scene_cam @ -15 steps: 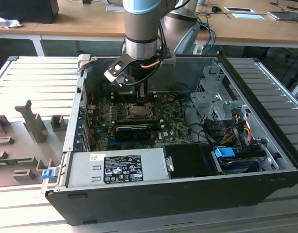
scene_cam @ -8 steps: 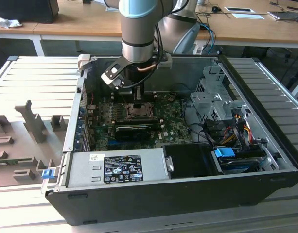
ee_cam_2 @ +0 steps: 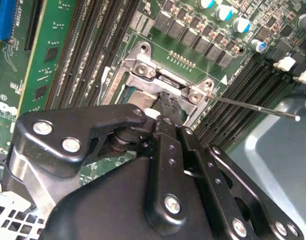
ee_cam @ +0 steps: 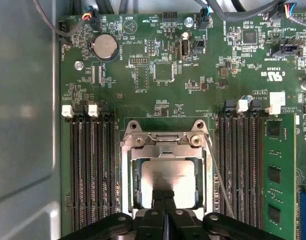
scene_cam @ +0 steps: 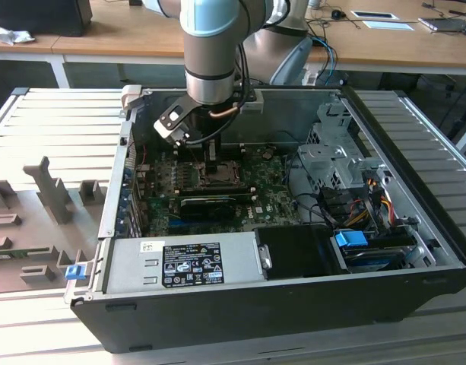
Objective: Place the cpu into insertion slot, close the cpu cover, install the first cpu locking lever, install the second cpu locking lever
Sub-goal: 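Close the cpu cover, then install the first cpu locking lever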
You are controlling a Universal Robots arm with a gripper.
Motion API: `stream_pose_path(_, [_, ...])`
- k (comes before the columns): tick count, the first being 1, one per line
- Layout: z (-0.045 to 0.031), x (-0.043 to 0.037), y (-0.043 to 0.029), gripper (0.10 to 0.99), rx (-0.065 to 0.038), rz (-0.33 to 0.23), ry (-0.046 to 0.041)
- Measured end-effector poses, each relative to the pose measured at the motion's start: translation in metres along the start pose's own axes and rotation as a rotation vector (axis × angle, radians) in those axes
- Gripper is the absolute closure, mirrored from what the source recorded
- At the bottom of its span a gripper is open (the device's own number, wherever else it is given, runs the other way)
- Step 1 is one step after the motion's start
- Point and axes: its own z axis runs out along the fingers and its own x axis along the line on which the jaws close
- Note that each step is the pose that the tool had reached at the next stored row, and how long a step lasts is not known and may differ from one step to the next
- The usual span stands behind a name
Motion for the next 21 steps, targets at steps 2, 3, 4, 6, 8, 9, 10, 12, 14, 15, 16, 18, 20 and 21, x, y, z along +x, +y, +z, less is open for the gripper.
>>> stream_pose_path(2, [-0.0054,0.0000,0.0001,0.980,0.001,0.000,-0.0008])
stream_pose_path(3, [-0.0055,0.0000,0.0003,0.980,0.000,0.000,-0.0005])
stream_pose_path(4, [-0.0056,-0.0002,0.0015,0.980,0.000,0.000,-0.0007])
stream_pose_path(6, [-0.0054,-0.0001,0.0096,0.980,0.002,0.000,-0.0004])
stream_pose_path(8, [-0.0053,-0.0002,0.0128,0.980,0.002,0.000,-0.0006])
stream_pose_path(9, [-0.0052,-0.0001,0.0143,0.980,0.002,0.000,-0.0005])
stream_pose_path(10, [-0.0052,-0.0001,0.0151,0.980,0.002,0.000,-0.0004])
stream_pose_path(12, [-0.0051,0.0000,0.0181,0.980,0.003,0.000,-0.0005])
stream_pose_path(14, [-0.0050,0.0001,0.0214,0.980,0.003,0.000,-0.0005])
stream_pose_path(15, [-0.0049,0.0001,0.0223,0.980,0.004,0.000,-0.0005])
stream_pose_path(16, [-0.0049,0.0000,0.0230,0.980,0.004,0.000,-0.0005])
stream_pose_path(18, [-0.0056,0.0001,0.0235,0.980,0.004,0.000,-0.0007])
stream_pose_path(20, [-0.0068,0.0001,0.0235,0.980,0.004,0.000,-0.0006])
stream_pose_path(21, [-0.0078,0.0001,0.0236,0.980,0.004,0.000,-0.0006])
